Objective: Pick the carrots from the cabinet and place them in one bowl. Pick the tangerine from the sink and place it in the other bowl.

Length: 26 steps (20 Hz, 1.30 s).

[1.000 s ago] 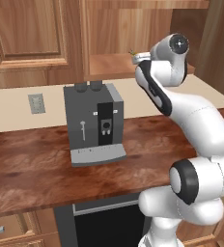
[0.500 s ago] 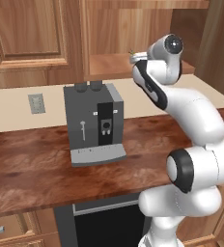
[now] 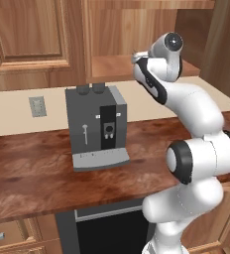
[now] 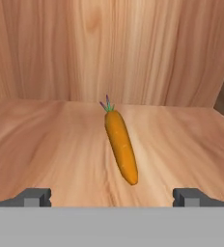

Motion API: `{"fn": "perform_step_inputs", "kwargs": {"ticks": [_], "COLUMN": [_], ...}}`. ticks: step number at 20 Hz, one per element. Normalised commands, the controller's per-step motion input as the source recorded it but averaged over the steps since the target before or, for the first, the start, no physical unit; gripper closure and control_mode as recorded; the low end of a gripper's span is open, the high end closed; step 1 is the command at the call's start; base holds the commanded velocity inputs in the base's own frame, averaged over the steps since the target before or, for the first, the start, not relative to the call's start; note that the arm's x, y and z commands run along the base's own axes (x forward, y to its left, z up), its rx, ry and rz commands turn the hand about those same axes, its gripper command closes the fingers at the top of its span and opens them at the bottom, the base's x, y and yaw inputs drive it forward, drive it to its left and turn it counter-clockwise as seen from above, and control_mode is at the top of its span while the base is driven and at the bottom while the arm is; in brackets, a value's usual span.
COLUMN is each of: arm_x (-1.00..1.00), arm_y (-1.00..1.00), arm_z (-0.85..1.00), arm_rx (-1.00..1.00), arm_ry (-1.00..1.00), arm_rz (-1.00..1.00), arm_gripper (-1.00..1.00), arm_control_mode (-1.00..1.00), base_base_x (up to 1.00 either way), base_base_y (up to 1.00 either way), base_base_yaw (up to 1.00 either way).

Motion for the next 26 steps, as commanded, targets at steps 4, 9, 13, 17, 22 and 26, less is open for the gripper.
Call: {"fn": "perform_step_inputs", "kwargs": {"ticks": [4, 9, 13, 17, 22, 26], "arm_x": [0.24, 0.23, 0.15, 0.21, 0.21, 0.23], "arm_y": [0.0, 0.0, 0.0, 0.0, -0.02, -0.03], "arm_z": [0.0, -0.02, -0.08, -0.04, -0.05, -0.02], "arm_rx": [0.0, 0.0, 0.0, 0.0, 0.0, 0.0], "arm_ry": [0.05, 0.02, 0.0, 0.0, 0.0, 0.0], "arm_rz": [0.0, 0.0, 0.0, 0.0, 0.0, 0.0], "arm_gripper": [-1.0, -1.0, -1.0, -1.0, -1.0, -1.0], "arm_control_mode": [-1.0, -1.0, -1.0, -1.0, -1.0, -1.0], "base_base_x": [0.0, 0.0, 0.0, 0.0, 0.0, 0.0], "base_base_y": [0.0, 0.0, 0.0, 0.0, 0.0, 0.0], "base_base_yaw": [0.0, 0.0, 0.0, 0.0, 0.0, 0.0]}}
